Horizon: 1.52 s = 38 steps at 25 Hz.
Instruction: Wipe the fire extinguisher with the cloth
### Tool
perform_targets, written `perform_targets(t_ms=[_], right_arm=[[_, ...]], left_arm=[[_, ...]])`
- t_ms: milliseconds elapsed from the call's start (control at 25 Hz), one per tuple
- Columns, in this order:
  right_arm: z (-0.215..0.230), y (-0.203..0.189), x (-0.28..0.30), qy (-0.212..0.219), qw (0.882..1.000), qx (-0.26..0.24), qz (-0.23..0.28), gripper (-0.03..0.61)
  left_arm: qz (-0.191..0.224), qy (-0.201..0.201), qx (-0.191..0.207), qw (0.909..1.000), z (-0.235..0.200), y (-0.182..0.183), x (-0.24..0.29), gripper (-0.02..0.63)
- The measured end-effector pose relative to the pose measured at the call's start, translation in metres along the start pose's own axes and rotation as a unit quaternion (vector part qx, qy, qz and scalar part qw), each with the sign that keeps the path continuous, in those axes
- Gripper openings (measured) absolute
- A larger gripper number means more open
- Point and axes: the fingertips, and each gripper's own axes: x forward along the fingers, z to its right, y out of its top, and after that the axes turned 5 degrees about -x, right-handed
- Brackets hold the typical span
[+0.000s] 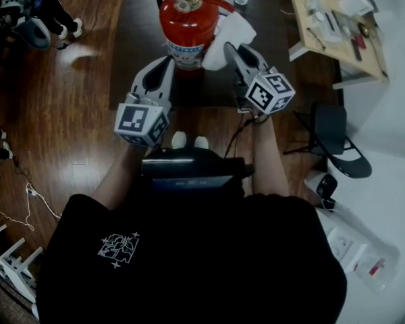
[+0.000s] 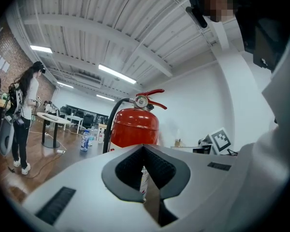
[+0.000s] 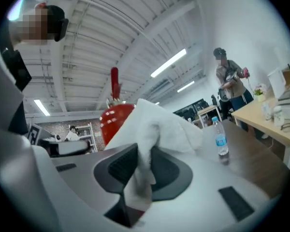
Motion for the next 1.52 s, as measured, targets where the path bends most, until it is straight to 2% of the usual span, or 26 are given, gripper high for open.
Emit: perform_targets(t_ms=[160,280,440,600,720,880,1000,1200,1520], right_arm=[[-0.044,0.042,-0.035,-0.006,0.999,-0.028,0.044,0.091],[-0.071,0.061,-0.058,-0.032,0.996,-0.047,0.063,0.097],[-0.094,0.069,-0.083,-0.07,0.993,-0.059,0.073,0.097],[-0.097,0.066,-0.094,-0.081,0.992,-0.07,0.073,0.097],[-0.099,0.069,-0.098,-0.081,0.992,-0.06,0.075,0.097],[-0.103,0.077,-0.113,-0.078,0.992,-0.071,0.076,0.097],[-0.106,0.077,-0.123,-0.065,0.993,-0.061,0.074,0.097],[-0.117,0.075,-0.143,-0.044,0.995,-0.047,0.075,0.097],[-0.161,0.062,-0.166,-0.047,0.994,-0.056,0.083,0.097]], left_arm=[[0.001,-0.003,-0.003,1.0,0.003,0.003,0.0,0.0],[-0.001,-0.004,0.001,1.0,0.005,0.006,-0.003,0.0],[0.008,-0.005,-0.001,1.0,0.01,0.018,-0.017,0.0],[0.018,-0.015,0.009,0.9997,0.016,0.026,-0.025,0.0],[0.009,-0.005,0.015,0.9998,0.019,0.024,-0.029,0.0],[0.022,-0.002,0.016,0.9996,0.037,0.028,-0.035,0.0],[0.037,0.002,0.017,0.9992,0.05,0.029,-0.043,0.0],[0.037,0.014,0.014,0.9991,0.066,0.026,-0.064,0.0],[0.043,0.004,0.022,0.9988,0.075,0.023,-0.114,0.0]])
